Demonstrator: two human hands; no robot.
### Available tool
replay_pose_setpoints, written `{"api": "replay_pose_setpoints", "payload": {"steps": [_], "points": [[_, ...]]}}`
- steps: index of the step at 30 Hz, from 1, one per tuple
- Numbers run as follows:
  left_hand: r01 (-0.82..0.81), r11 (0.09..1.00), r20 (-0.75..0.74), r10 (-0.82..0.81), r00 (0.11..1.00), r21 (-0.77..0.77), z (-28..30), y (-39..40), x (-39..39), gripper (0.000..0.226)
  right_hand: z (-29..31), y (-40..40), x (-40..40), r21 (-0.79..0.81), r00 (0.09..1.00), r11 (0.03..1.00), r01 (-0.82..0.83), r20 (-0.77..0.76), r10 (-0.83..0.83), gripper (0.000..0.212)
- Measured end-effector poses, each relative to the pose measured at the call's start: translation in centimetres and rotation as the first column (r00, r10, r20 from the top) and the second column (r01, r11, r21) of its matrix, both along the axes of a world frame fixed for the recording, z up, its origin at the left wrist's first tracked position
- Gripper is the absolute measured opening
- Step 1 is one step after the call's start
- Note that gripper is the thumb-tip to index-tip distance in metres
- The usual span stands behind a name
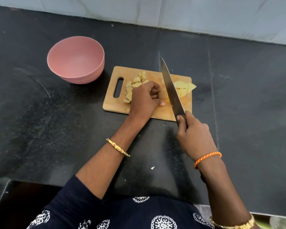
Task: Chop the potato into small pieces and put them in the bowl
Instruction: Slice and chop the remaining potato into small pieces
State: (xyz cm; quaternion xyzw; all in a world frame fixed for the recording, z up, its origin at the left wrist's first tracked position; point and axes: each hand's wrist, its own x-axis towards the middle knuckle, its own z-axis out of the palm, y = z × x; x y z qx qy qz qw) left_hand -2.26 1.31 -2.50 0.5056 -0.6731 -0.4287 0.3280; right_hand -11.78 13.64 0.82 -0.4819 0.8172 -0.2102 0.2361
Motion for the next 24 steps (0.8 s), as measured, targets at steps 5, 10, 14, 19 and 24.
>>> {"api": "replay_pose_setpoints", "payload": {"steps": [5,10,14,19,24], "points": [[-0.002,1.0,-0.016,0.002,1.0,0.004,0.2,0.0,0.1,0.055,-0.4,-0.1,0.1,0.013,1.0,1.0,-0.002,-0.026,0.002,0.019],[0.001,1.0,-0.01,-0.001,1.0,-0.006,0.1,0.0,0.1,0.056,-0.4,-0.8,0.1,0.068,1.0,0.998,0.007,-0.028,-0.005,0.021],[0.008,1.0,-0.003,-0.008,1.0,-0.021,0.1,-0.1,0.2,0.053,0.1,-1.3,0.6,0.125,0.999,0.992,0.018,-0.042,-0.013,0.017],[-0.017,0.998,-0.003,0.017,1.0,-0.06,-0.2,0.0,-0.1,0.046,0.4,-1.6,-0.7,0.247,0.998,0.967,0.066,-0.005,-0.066,0.016],[0.001,1.0,0.011,0.0,1.0,-0.03,0.3,-0.3,0.3,0.041,0.2,-1.4,-1.1,0.218,0.997,0.974,0.055,0.038,-0.065,0.02]]}}
